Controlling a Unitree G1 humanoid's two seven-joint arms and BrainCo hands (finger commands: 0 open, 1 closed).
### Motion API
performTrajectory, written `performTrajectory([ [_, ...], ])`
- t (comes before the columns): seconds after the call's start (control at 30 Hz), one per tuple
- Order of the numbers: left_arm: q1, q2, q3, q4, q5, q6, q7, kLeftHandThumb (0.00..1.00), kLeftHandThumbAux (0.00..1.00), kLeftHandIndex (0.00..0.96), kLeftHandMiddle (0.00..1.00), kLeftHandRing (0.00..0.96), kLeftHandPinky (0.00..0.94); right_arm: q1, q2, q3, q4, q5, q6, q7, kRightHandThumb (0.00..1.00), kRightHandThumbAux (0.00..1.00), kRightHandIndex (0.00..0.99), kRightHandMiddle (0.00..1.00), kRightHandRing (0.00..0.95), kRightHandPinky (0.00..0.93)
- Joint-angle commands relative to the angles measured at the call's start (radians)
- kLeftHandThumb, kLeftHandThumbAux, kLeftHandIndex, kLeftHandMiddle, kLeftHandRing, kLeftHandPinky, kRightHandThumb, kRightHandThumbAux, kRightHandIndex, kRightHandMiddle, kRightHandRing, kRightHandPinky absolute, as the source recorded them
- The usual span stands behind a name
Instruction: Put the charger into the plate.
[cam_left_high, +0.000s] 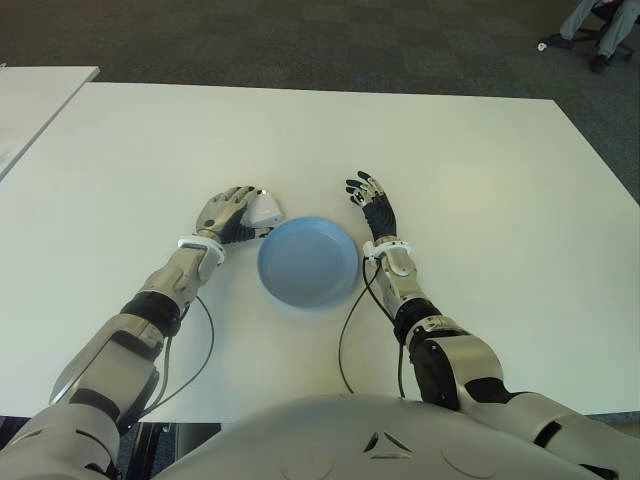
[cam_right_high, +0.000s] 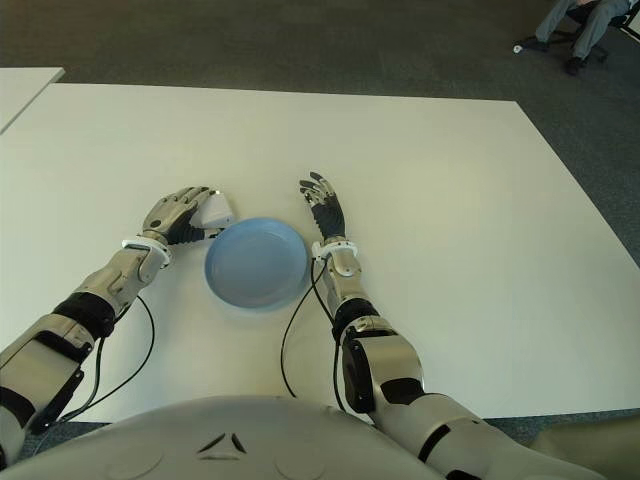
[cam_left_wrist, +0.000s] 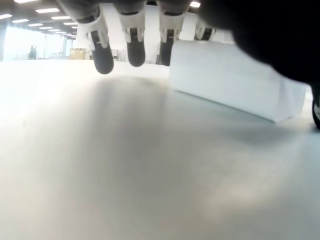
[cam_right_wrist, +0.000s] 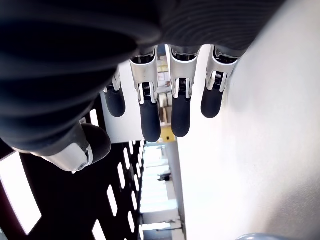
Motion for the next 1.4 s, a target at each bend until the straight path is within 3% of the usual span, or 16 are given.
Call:
performTrajectory([
  [0.03, 0.031, 0.014, -0.013, 0.029, -0.005, 0.014, -0.072, 0.307, 0.332, 0.036, 0.099, 0.104, 0.174, 0.029, 0.038, -0.003, 0.020, 0.001, 0.044, -0.008, 0.000, 0.526, 0.137, 0.274, 0.227, 0.187],
  [0.5, 0.050, 0.036, -0.002, -0.049, -0.036, 0.069, -0.240, 0.249, 0.330, 0.016, 0.097, 0.097, 0.151, 0.030, 0.036, -0.004, 0.017, 0.004, 0.045, -0.011, 0.000, 0.533, 0.137, 0.281, 0.234, 0.186],
  [0.67, 0.052, 0.043, -0.001, -0.064, -0.037, 0.082, -0.269, 0.261, 0.334, 0.025, 0.128, 0.137, 0.203, 0.032, 0.037, -0.002, 0.016, 0.002, 0.037, -0.013, 0.000, 0.531, 0.138, 0.278, 0.234, 0.185],
  [0.73, 0.053, 0.043, 0.002, -0.069, -0.039, 0.084, -0.271, 0.273, 0.335, 0.032, 0.161, 0.182, 0.248, 0.032, 0.036, -0.001, 0.016, 0.001, 0.036, -0.013, 0.000, 0.529, 0.140, 0.279, 0.236, 0.187],
  [0.87, 0.057, 0.041, 0.015, -0.075, -0.054, 0.083, -0.274, 0.327, 0.365, 0.071, 0.306, 0.359, 0.381, 0.032, 0.035, -0.001, 0.015, 0.003, 0.040, -0.011, 0.000, 0.529, 0.142, 0.281, 0.239, 0.190],
  [1.1, 0.061, 0.032, 0.043, -0.074, -0.082, 0.083, -0.257, 0.480, 0.445, 0.274, 0.554, 0.578, 0.560, 0.030, 0.037, -0.003, 0.017, 0.005, 0.043, -0.013, 0.000, 0.531, 0.140, 0.281, 0.235, 0.179],
  [1.33, 0.057, 0.030, 0.050, -0.068, -0.078, 0.084, -0.231, 0.599, 0.479, 0.414, 0.671, 0.683, 0.626, 0.030, 0.037, -0.005, 0.018, 0.007, 0.044, -0.013, 0.000, 0.533, 0.136, 0.280, 0.235, 0.181],
  [1.4, 0.055, 0.028, 0.050, -0.064, -0.069, 0.083, -0.207, 0.656, 0.581, 0.422, 0.698, 0.707, 0.645, 0.029, 0.037, -0.006, 0.018, 0.008, 0.045, -0.012, 0.000, 0.536, 0.135, 0.281, 0.237, 0.182],
])
